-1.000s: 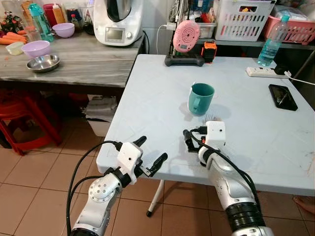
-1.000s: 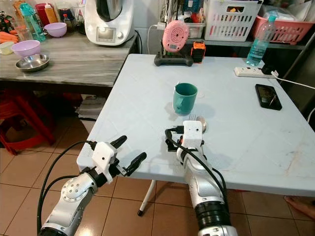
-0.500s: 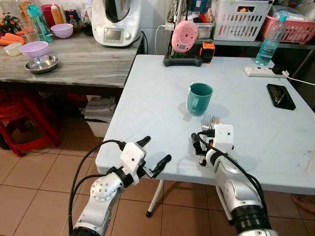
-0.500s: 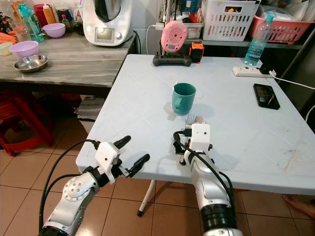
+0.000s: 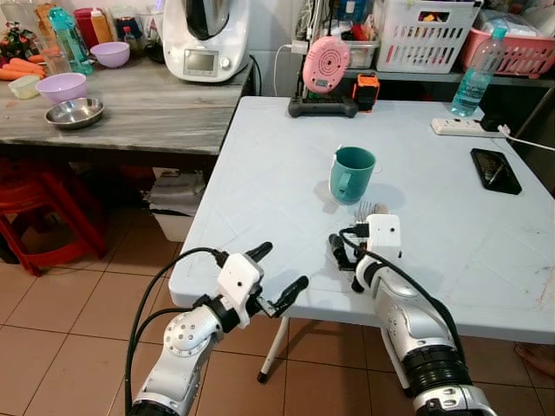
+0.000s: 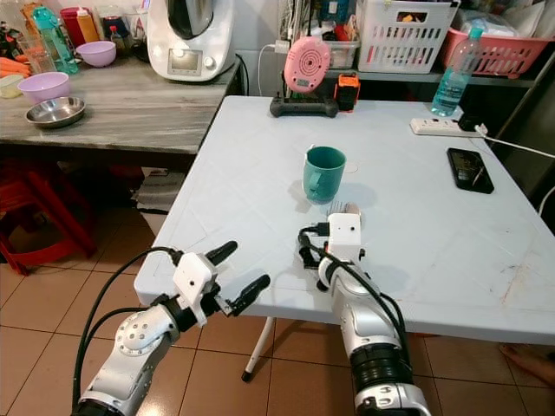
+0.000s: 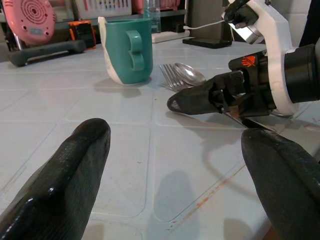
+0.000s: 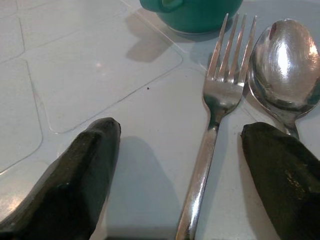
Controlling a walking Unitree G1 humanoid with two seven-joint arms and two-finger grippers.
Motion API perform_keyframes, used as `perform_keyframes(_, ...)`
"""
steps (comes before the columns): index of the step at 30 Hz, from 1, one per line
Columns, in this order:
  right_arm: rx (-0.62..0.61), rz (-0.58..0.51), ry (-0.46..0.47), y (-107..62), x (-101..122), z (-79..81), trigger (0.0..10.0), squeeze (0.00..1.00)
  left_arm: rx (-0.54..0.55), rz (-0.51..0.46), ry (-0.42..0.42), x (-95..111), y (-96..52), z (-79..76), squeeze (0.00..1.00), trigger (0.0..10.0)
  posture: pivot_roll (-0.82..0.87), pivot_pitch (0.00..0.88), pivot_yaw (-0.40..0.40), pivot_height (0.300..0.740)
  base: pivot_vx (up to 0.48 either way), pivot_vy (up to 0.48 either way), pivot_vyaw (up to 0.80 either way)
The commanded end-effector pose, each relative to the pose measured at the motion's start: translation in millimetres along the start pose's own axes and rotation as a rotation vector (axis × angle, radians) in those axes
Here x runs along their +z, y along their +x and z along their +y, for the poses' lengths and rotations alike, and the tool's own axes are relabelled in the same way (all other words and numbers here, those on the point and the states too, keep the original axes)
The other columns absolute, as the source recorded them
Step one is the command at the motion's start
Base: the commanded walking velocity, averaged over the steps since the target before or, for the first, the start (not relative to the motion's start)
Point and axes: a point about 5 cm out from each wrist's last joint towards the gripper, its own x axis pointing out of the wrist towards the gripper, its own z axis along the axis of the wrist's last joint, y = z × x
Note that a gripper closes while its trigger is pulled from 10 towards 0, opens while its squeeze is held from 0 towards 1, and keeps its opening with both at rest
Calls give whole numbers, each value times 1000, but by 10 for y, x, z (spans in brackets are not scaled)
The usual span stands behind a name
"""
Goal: Setting the table
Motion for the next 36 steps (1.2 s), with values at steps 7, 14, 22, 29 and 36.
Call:
perform_keyframes(7, -30, 97, 8, 7, -154, -77, 0, 0, -51, 13, 5, -13, -15, -24, 0, 10000, -54, 0, -8, 740, 0, 0, 0)
perform_keyframes(14, -52, 182, -30, -7, -285, -163, 0, 0, -58, 14, 9, -8, -2, -29, 0, 10000, -57, 0, -5, 740, 0, 0, 0)
perform_keyframes(22, -49, 226, -52, -15, -377, -208, 0, 0, -66, 16, 8, -9, 0, -47, 0, 10000, -56, 0, -8, 740, 0, 0, 0)
perform_keyframes(29, -44, 224, -60, -6, -370, -199, 0, 0, -67, 16, 11, -8, 7, -55, 0, 10000, -56, 0, -9, 740, 0, 0, 0)
perform_keyframes(36, -66, 204, -97, -2, -359, -220, 0, 0, -70, 13, 15, -2, 16, -63, 0, 10000, -58, 0, -8, 740, 0, 0, 0)
